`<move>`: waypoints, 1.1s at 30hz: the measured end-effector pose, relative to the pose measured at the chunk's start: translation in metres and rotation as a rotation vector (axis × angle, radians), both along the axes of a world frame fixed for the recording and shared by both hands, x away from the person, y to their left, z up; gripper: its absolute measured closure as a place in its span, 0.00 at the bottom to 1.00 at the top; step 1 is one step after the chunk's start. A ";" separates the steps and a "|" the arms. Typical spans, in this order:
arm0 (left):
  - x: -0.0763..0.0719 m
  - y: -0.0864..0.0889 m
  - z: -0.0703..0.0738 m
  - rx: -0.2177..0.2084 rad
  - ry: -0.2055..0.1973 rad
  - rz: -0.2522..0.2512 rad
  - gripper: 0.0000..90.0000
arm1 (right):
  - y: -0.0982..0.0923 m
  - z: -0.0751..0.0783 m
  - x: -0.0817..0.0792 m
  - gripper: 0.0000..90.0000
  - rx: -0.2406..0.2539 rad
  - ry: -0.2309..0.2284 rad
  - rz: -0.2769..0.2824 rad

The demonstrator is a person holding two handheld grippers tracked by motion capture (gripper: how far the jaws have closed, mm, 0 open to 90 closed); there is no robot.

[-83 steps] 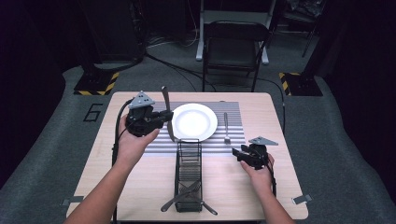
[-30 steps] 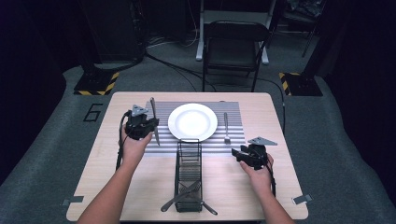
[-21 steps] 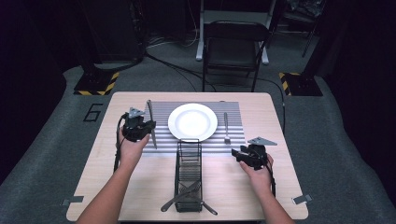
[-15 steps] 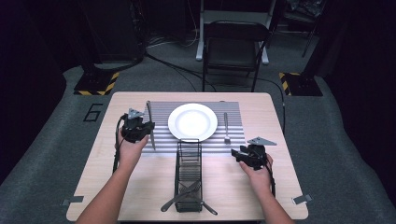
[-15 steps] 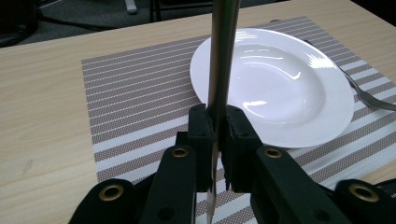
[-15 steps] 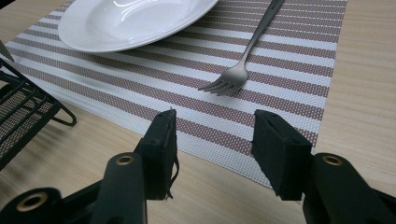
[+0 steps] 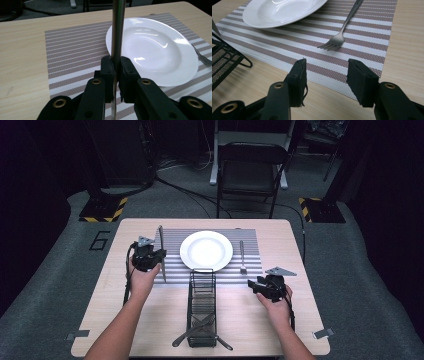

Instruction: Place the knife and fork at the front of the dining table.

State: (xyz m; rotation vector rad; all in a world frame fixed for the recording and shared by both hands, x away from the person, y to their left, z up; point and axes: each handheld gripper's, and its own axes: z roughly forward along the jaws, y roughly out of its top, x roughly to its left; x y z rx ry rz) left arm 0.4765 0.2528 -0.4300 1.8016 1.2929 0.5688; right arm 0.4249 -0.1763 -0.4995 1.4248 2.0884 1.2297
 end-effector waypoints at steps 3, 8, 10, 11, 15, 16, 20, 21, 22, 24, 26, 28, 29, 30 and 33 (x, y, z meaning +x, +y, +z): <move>0.002 -0.002 -0.002 -0.002 -0.007 0.008 0.92 | 0.000 0.000 0.000 0.55 -0.004 0.000 0.000; 0.006 -0.004 -0.006 -0.005 -0.021 0.027 0.92 | 0.000 0.000 0.000 0.55 -0.003 -0.001 0.000; 0.007 -0.004 -0.007 -0.007 -0.024 0.033 0.92 | -0.001 -0.001 0.000 0.55 -0.002 0.000 -0.002; 0.009 -0.004 -0.008 -0.007 -0.024 0.035 0.92 | -0.001 0.000 0.000 0.55 -0.001 0.004 -0.004; 0.014 -0.005 -0.014 -0.025 -0.031 0.054 0.92 | -0.002 0.000 0.000 0.55 0.003 0.002 -0.005; 0.016 -0.005 -0.015 -0.025 -0.031 0.056 0.92 | -0.002 0.000 0.001 0.55 0.002 0.001 -0.007; 0.026 -0.005 -0.020 -0.026 -0.015 0.072 0.92 | -0.004 -0.001 0.002 0.55 0.007 0.007 -0.010; 0.029 -0.006 -0.022 -0.010 -0.020 0.081 0.92 | -0.004 -0.002 0.002 0.55 0.008 0.006 -0.012; 0.030 -0.006 -0.023 -0.007 -0.018 0.085 0.92 | -0.005 -0.002 0.002 0.55 0.014 0.008 -0.010; 0.033 -0.005 -0.025 -0.020 -0.021 0.101 0.92 | -0.006 -0.002 0.002 0.55 0.017 0.010 -0.013; 0.035 -0.005 -0.026 -0.030 -0.025 0.118 0.92 | -0.006 -0.002 0.003 0.55 0.020 0.012 -0.011; 0.038 -0.005 -0.029 -0.040 -0.026 0.135 0.92 | -0.006 -0.003 0.003 0.55 0.020 0.014 -0.010; 0.039 -0.005 -0.030 -0.045 -0.020 0.145 0.92 | -0.006 -0.003 0.003 0.55 0.016 0.013 -0.010; 0.040 -0.005 -0.032 -0.056 -0.011 0.158 0.92 | -0.006 -0.003 0.003 0.55 0.017 0.015 -0.010; 0.044 -0.005 -0.035 -0.070 0.008 0.187 0.92 | -0.005 -0.002 0.003 0.55 0.023 0.005 -0.007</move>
